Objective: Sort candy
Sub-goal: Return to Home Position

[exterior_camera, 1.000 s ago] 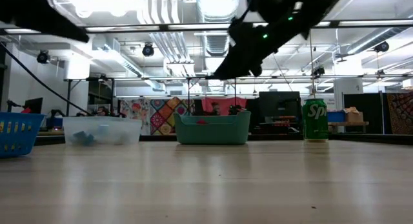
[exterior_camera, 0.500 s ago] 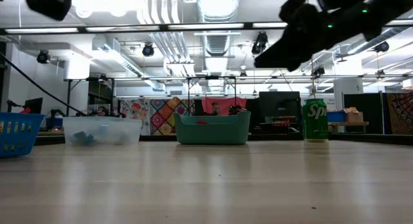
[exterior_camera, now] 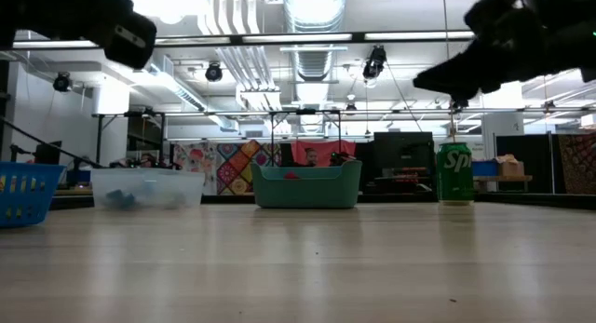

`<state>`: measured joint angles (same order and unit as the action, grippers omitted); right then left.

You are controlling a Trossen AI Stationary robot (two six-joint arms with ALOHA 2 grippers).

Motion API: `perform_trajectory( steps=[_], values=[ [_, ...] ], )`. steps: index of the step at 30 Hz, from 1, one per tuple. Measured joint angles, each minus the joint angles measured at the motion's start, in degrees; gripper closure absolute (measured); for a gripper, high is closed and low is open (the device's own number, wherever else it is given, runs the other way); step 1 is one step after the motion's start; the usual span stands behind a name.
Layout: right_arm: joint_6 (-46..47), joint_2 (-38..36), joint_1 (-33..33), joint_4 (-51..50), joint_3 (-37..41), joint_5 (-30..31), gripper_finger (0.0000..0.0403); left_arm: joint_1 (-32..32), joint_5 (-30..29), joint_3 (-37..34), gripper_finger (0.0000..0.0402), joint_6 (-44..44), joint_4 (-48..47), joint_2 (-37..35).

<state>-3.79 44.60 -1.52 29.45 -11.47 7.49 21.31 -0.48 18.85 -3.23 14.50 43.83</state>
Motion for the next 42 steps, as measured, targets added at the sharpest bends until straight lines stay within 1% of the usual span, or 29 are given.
perform_trajectory(
  steps=[3,6,9,12,20,22,26,31,37,42],
  values=[
    [0.2,-4.2,0.0,-0.1,2.9,0.0,0.0303,-3.6,5.0,0.1,0.0402,-2.3,-7.0,-5.7],
    [-0.5,-8.4,0.0,0.1,4.5,0.0,0.0303,-4.3,7.1,0.0,0.0402,-1.9,-12.5,-11.7],
    [-2.4,-12.4,0.0,0.0,5.7,0.0,0.0304,-4.3,6.5,-1.1,0.0402,1.8,-12.2,-17.1],
    [-3.6,-15.8,0.0,0.0,6.6,0.0,0.0309,-4.6,5.7,-3.2,0.0401,3.5,-12.3,-21.5],
    [-3.8,-21.7,0.0,-0.4,9.8,0.1,0.0323,-4.9,5.5,-11.1,0.0401,-0.7,-12.4,-32.5],
    [-3.7,-22.7,0.0,-1.5,9.9,0.1,0.0326,-4.9,6.0,-12.8,0.0401,-1.4,-10.4,-34.9],
    [-3.8,-24.6,0.0,-2.6,10.0,0.1,0.033,-4.9,7.2,-14.0,0.0401,-1.4,-12.0,-39.7],
    [-4.5,-26.9,0.0,-3.2,9.9,0.1,0.0328,-4.9,7.2,-14.0,0.0401,0.2,-16.1,-43.9],
    [-4.3,-30.0,0.0,-7.1,10.0,0.2,0.0327,-5.0,7.1,-14.4,0.0401,0.2,-16.5,-43.7],
    [-5.0,-33.4,0.0,-9.3,10.0,0.6,0.0334,-5.0,7.0,-16.5,0.0401,-0.3,-15.4,-43.9]
  ],
)
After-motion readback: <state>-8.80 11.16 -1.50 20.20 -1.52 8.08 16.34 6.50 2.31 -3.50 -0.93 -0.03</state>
